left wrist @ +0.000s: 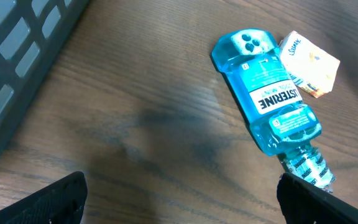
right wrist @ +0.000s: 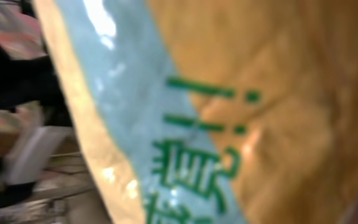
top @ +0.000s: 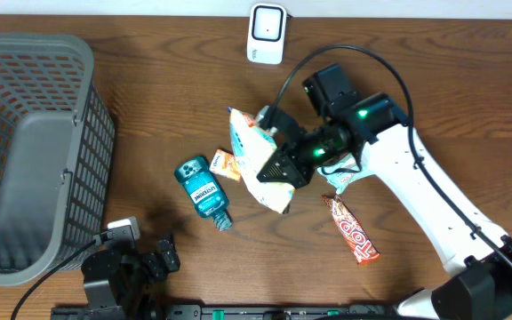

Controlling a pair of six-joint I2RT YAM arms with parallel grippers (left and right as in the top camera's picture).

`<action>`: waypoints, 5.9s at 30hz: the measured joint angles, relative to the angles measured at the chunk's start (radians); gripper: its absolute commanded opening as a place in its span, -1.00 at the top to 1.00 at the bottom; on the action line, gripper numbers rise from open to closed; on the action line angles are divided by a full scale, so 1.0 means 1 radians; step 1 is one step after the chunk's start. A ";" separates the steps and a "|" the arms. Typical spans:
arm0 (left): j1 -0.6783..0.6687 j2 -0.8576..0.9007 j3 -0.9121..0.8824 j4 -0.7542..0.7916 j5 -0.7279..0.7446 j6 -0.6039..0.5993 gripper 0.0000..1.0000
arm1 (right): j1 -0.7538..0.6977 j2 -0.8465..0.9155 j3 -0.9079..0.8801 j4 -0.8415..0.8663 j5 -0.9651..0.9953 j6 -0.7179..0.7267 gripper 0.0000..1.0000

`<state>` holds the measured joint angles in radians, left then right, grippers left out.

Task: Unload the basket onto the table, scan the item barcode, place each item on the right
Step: 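Carry the chip bag up to the white scanner with the right gripper, then swing the chip bag to the right table edge and release it, then move the open right gripper back down to the mint-green wipes pack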

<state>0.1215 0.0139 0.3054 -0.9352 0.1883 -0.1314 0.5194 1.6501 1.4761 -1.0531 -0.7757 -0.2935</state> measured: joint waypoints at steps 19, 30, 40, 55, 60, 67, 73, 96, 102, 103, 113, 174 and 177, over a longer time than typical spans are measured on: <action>0.000 0.000 0.000 0.000 0.000 0.000 -0.96 | 0.029 0.000 0.000 0.113 0.124 -0.009 0.97; 0.000 0.000 0.000 0.000 0.000 0.000 -0.96 | 0.029 0.000 0.000 0.150 0.298 -0.009 0.98; 0.000 0.000 0.000 0.000 0.000 0.000 -0.96 | 0.029 0.033 -0.001 0.271 0.445 0.025 0.97; 0.000 0.000 0.000 0.000 0.000 0.000 -0.96 | 0.013 0.197 -0.001 0.740 0.666 0.127 0.98; 0.000 0.000 0.001 0.000 0.000 0.000 -0.96 | -0.016 0.298 -0.006 1.029 0.688 0.148 0.98; 0.000 0.000 0.001 0.000 0.000 0.000 -0.96 | -0.037 0.436 0.029 1.273 0.702 0.179 0.98; 0.000 0.001 0.001 0.000 0.000 0.000 -0.96 | -0.058 0.656 0.328 1.197 0.701 0.184 0.98; 0.000 0.001 0.001 -0.001 0.000 0.000 -0.96 | -0.121 0.758 0.684 0.549 0.911 0.238 0.98; 0.000 0.001 0.001 -0.001 0.000 0.000 -0.96 | -0.245 0.566 0.695 0.151 1.107 0.239 0.97; 0.000 0.001 0.001 -0.001 0.000 0.000 -0.96 | -0.271 0.550 0.700 0.121 1.133 0.240 0.98; 0.000 0.001 0.001 -0.001 0.000 0.000 -0.96 | -0.703 0.563 0.624 0.068 1.332 0.277 0.98; 0.000 0.001 0.003 -0.003 0.000 0.000 -0.96 | -0.312 -0.384 -0.632 0.444 0.713 1.128 -0.37; 0.000 0.001 0.003 -0.004 0.000 0.000 -0.96 | -0.312 -0.363 -0.780 0.641 0.676 1.153 -0.36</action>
<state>0.1215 0.0151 0.3084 -0.9390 0.1886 -0.1318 0.2073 1.2869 0.6956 -0.4118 -0.1001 0.8593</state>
